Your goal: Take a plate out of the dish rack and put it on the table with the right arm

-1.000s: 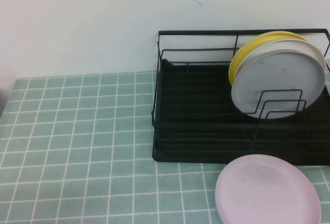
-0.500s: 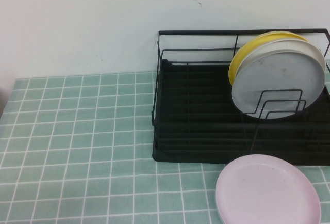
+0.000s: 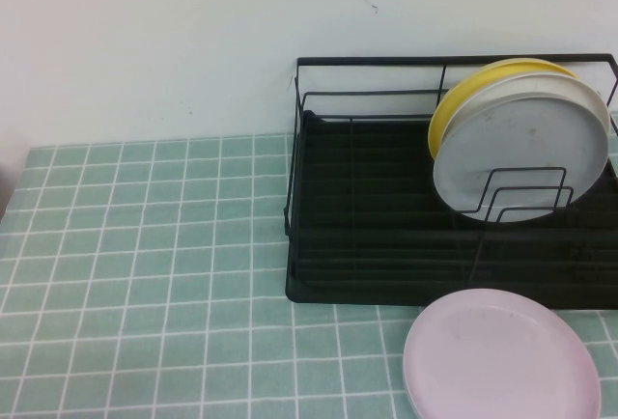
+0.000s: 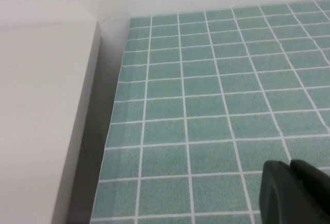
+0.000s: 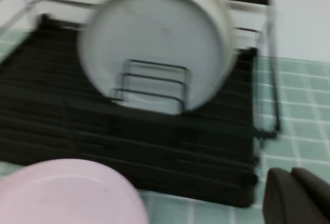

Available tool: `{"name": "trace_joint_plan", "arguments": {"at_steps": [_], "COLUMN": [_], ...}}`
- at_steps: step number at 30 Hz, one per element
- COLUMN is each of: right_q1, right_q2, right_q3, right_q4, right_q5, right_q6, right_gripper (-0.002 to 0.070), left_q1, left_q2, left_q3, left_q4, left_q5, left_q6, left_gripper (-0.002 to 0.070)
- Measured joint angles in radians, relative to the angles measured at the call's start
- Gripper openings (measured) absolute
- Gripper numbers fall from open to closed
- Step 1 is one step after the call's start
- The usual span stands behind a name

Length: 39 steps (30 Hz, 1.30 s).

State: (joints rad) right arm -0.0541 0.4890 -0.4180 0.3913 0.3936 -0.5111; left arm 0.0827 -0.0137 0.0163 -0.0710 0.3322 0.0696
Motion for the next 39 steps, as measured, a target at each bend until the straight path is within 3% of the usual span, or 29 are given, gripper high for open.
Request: {"name": "trace_joint_plan", "arguments": {"at_steps": [6, 10, 26, 29, 33, 39], "right_q1": [-0.045, -0.051, -0.055, -0.055, -0.055, -0.055], "right_q2": [-0.277, -0.43, -0.5, -0.5, -0.5, -0.5], "right_q3": [0.335, 0.441, 0.446, 0.446, 0.444, 0.44], "right_q4": [0.0, 0.014, -0.001, -0.119, -0.326, -0.38], "right_q5": [-0.199, -0.234, -0.235, -0.201, -0.076, -0.052], "right_q6": [-0.004, -0.009, -0.01, 0.067, 0.307, 0.302], "right_gripper": [-0.0001, -0.0001, -0.0001, -0.0001, -0.0001, -0.0001], "left_q1": [0.0, 0.0, 0.0, 0.0, 0.0, 0.0], "left_q2": [0.0, 0.0, 0.0, 0.0, 0.0, 0.0], "left_q3": [0.0, 0.0, 0.0, 0.0, 0.0, 0.0], "left_q4": [0.0, 0.0, 0.0, 0.0, 0.0, 0.0], "left_q5": [0.0, 0.0, 0.0, 0.0, 0.0, 0.0], "left_q6": [0.0, 0.0, 0.0, 0.0, 0.0, 0.0], "left_gripper": [-0.0003, -0.0003, -0.0003, -0.0003, -0.0003, -0.0003]}}
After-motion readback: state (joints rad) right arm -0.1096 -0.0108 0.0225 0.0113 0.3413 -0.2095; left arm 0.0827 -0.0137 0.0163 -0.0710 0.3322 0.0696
